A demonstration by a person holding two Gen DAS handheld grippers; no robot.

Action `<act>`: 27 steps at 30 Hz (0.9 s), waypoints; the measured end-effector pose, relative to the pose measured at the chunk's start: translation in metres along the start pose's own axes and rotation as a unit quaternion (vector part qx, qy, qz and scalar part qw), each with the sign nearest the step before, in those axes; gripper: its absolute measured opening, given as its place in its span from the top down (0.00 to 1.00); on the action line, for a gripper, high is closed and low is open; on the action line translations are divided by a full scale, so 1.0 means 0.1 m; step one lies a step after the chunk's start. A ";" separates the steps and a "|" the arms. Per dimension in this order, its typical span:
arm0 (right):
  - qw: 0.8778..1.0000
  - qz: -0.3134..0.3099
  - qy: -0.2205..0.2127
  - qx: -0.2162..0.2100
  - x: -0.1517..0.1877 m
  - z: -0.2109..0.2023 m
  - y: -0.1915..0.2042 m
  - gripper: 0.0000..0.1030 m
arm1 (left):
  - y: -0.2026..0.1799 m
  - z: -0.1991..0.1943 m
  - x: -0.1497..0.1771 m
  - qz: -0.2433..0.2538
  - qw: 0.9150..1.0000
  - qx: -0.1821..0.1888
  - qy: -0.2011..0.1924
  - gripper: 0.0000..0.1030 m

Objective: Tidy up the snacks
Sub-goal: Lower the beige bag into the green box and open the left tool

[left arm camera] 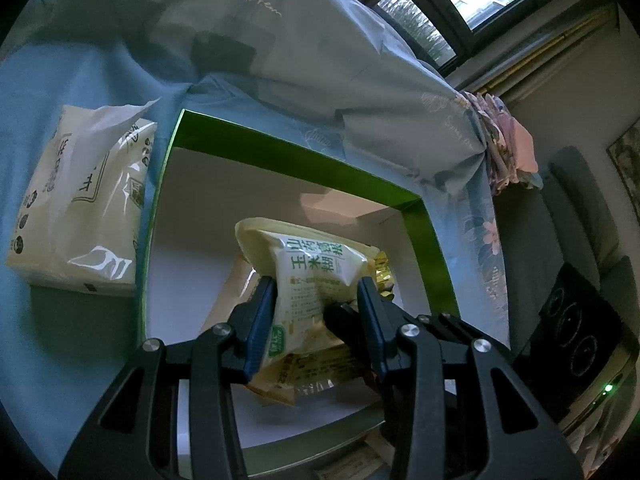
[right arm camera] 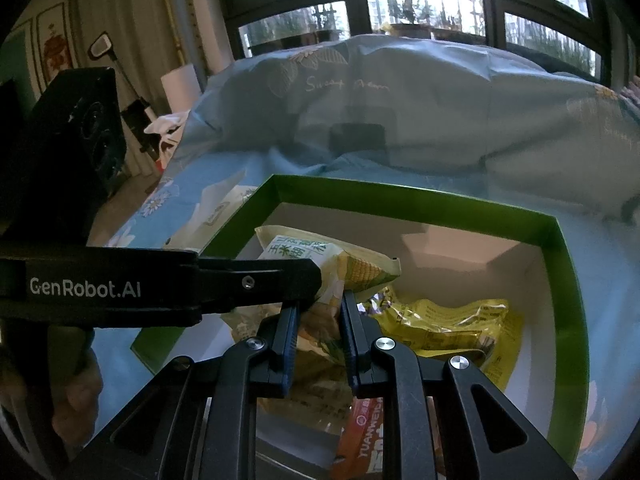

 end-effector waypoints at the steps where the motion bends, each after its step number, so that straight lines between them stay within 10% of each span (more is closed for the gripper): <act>1: 1.000 0.000 0.000 0.000 0.00 0.00 0.00 0.79 | 0.00 0.00 0.00 0.001 1.000 -0.001 0.000 0.60; 27: 1.000 0.012 0.015 0.018 0.08 -0.01 -0.03 0.71 | -0.05 0.05 0.02 0.045 0.997 -0.062 -0.006 0.56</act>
Point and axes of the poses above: each gripper's, at about its wrist camera, not at the fingertips, and z roughly the way its jaws point, y to its left, x to its underside, the point moved 6 cm from there along z, roughly the way its jaws point, and after that the axes turned 8 degrees about x, right-handed, at the moved point
